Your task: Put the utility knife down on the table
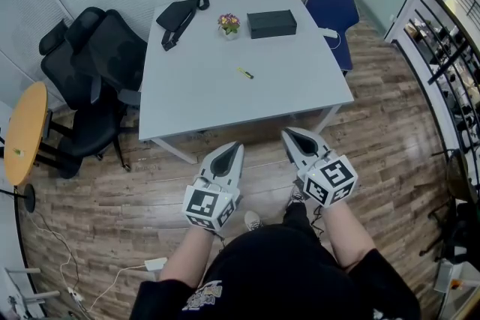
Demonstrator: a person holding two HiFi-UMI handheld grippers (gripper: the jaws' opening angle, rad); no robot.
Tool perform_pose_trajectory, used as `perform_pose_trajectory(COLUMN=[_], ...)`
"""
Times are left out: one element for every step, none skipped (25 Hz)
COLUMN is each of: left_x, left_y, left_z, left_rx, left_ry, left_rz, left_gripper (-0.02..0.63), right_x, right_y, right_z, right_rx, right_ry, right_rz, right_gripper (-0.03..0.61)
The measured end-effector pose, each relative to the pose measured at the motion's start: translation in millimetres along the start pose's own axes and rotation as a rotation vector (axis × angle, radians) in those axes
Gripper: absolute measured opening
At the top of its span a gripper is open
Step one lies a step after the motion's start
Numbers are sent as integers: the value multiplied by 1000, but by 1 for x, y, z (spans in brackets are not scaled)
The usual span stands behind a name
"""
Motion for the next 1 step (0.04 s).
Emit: perform_pose_trajectory(left_x=[0], left_y=[0], left_z=[0], left_rx=[0], left_ry=[0], left_rz=[0], left_gripper=[5], right_x=[0], right_y=[0], right_z=[0], right_rx=[0], right_ry=[-1], right_rz=[1], right_gripper=[3])
Point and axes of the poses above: the fingertips, and each gripper's own axes: y forward along the fingers, z to its left, x out of its top, the point moved 8 cm from there along -y, backward along the fingers, and after that the axes turned 8 degrees about -x, right-handed, at the moved point
